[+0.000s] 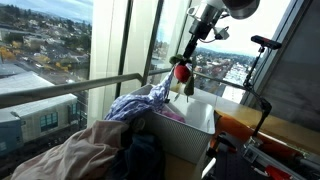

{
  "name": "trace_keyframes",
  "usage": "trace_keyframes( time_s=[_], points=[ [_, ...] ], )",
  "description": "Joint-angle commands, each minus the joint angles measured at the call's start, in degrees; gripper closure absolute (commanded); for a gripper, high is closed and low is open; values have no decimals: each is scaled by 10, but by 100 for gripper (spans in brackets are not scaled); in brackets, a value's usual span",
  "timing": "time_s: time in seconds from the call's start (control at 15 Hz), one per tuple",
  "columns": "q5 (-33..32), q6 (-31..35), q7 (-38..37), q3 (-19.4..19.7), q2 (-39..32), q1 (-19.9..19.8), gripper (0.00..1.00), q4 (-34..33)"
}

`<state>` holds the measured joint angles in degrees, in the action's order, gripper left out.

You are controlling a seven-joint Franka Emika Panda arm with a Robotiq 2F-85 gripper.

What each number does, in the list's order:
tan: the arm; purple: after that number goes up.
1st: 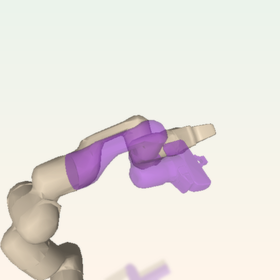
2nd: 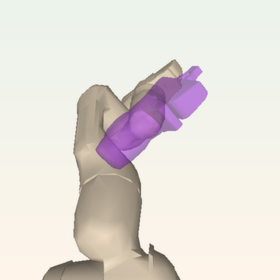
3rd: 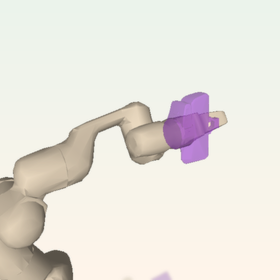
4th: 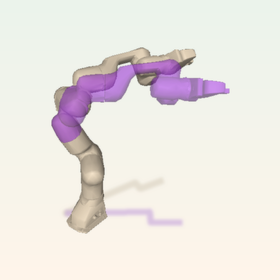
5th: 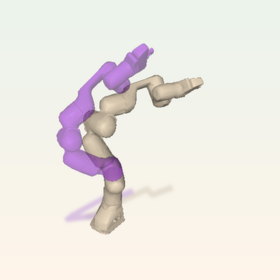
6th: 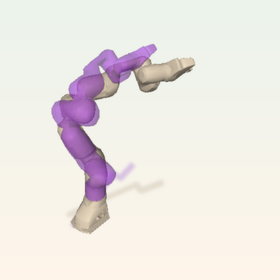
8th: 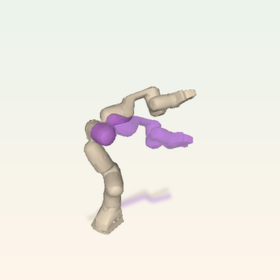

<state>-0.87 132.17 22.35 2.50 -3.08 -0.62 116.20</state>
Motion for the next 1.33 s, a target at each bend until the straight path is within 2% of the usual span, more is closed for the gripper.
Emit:
trace_keyframes(
  time_s=[0.0,0.53,0.73,0.93,1.07,1.27],
  points=[
    [11,4,8,-13,-18,-2,57,22],
    [16,8,2,-43,-8,11,2,41],
    [-3,41,-21,-72,-22,40,0,43],
    [-51,96,-37,-99,-60,76,0,41],
    [-110,131,-59,-109,-95,102,0,35],
    [-215,171,-116,-103,-158,145,0,7]
  ],
)
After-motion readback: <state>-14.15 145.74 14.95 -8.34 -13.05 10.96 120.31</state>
